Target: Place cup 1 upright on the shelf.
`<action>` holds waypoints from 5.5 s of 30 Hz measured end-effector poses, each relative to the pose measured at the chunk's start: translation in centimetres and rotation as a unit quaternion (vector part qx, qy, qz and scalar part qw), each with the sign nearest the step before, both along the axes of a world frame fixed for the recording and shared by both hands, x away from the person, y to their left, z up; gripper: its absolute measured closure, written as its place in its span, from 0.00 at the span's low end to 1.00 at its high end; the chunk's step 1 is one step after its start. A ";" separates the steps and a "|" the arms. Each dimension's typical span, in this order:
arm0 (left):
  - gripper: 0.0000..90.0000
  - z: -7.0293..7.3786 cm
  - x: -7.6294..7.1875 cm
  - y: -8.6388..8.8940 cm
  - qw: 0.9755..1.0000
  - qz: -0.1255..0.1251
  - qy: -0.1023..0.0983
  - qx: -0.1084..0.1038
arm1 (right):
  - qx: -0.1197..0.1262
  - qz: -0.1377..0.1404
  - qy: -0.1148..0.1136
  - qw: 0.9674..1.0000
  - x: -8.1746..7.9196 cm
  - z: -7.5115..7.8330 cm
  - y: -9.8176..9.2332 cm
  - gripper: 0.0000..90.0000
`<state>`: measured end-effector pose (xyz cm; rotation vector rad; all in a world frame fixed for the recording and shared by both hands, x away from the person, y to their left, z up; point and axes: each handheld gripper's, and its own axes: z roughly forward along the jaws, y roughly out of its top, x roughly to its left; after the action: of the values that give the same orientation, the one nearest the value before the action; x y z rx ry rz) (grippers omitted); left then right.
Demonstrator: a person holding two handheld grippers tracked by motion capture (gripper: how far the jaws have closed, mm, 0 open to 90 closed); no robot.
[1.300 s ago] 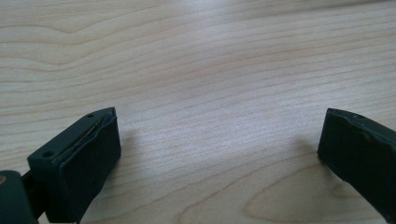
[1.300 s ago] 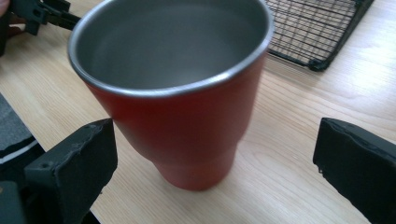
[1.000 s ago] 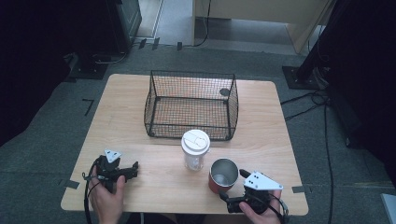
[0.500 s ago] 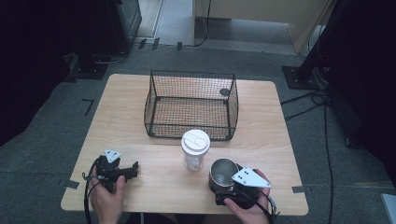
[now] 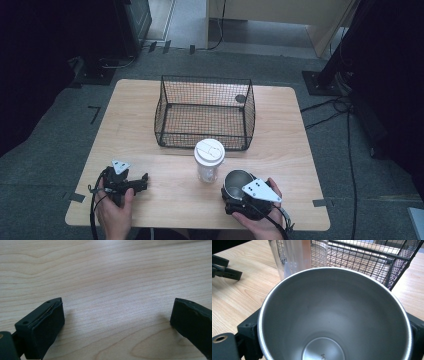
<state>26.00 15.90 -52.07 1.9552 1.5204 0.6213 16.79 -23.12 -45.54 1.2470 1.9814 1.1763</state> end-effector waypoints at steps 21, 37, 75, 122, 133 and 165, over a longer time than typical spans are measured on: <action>0.00 0.0 0.0 0.0 1.000 0.000 0.000 0.000 | 0.020 -0.038 -0.037 0.998 0.0 1.9 -1.0 0.08; 0.00 0.0 0.0 0.0 1.000 0.000 0.000 0.000 | 0.034 -0.055 -0.088 0.994 0.8 4.6 -1.1 0.08; 0.00 0.0 0.0 0.0 1.000 0.000 0.000 0.000 | 0.070 -0.076 -0.252 0.962 4.8 7.8 -0.8 0.08; 0.00 0.0 0.0 0.0 1.000 0.000 0.000 0.000 | 0.132 -0.060 -0.265 0.953 17.9 10.1 1.0 0.08; 0.00 0.0 0.0 0.0 1.000 0.000 0.001 0.000 | 0.137 -0.067 -0.233 0.961 22.2 7.4 2.4 0.08; 0.00 0.0 0.0 0.0 1.000 0.000 0.001 0.000 | 0.097 -0.063 -0.157 0.981 27.0 1.9 4.2 0.08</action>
<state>26.00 15.91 -52.05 1.9567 1.5214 0.6198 43.79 -18.96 -43.66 1.1764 1.5664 1.4299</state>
